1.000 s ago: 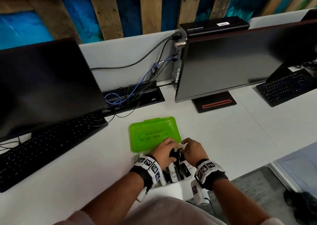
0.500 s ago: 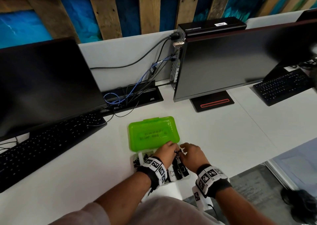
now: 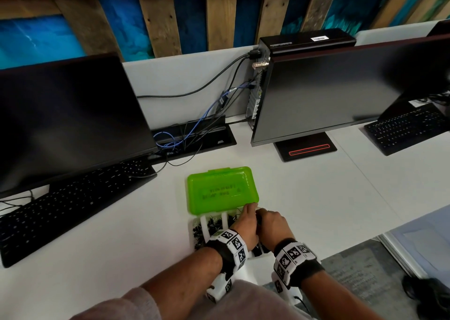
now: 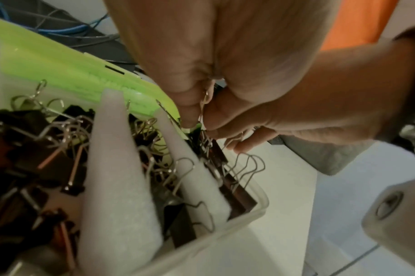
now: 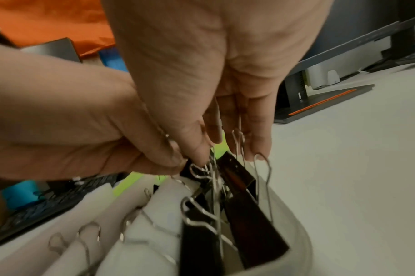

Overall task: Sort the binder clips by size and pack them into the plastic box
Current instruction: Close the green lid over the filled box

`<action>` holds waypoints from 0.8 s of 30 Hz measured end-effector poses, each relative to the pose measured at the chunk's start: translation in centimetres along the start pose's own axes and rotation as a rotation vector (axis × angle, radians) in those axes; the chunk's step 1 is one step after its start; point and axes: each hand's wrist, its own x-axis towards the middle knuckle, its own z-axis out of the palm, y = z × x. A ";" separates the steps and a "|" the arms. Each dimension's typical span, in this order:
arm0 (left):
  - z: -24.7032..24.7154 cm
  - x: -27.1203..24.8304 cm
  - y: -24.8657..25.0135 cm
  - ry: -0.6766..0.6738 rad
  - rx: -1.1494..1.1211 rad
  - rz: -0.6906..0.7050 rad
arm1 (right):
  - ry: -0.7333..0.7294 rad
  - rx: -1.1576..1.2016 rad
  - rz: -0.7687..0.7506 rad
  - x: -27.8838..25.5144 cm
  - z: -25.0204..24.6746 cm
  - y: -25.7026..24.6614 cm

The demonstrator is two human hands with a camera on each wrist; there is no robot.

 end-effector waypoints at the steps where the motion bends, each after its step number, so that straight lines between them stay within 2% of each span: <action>1: -0.1 -0.1 -0.1 0.003 -0.023 -0.001 | -0.002 0.055 0.020 0.1 -0.1 0.2; 5: -1.5 -1.0 -0.1 0.046 -0.035 0.102 | -0.042 0.207 0.032 0.7 -1.0 1.3; 8: -4.2 -1.4 -1.0 0.243 -0.101 0.142 | -0.036 0.343 0.107 1.8 -1.8 2.7; 10: -6.5 -0.9 -3.1 0.465 -0.140 0.059 | -0.031 0.410 0.158 2.9 -2.4 3.7; 12: -8.3 -0.1 -6.4 0.659 -0.149 -0.146 | -0.050 0.495 0.212 3.6 -3.1 4.3; 13: -9.0 0.3 -8.2 0.701 -0.166 -0.284 | -0.078 0.527 0.229 3.8 -3.3 4.5; 14: -9.5 0.6 -9.9 0.699 -0.212 -0.419 | -0.115 0.551 0.236 4.0 -3.6 4.6; 16: -9.6 1.2 -13.0 0.568 -0.281 -0.595 | -0.154 0.606 0.236 4.2 -3.8 4.6; 18: -9.2 1.8 -14.7 0.458 -0.281 -0.593 | -0.139 0.653 0.244 4.6 -3.7 4.6; 24: -9.8 2.4 -14.4 0.384 -0.366 -0.514 | -0.280 0.799 0.309 5.1 -1.0 4.4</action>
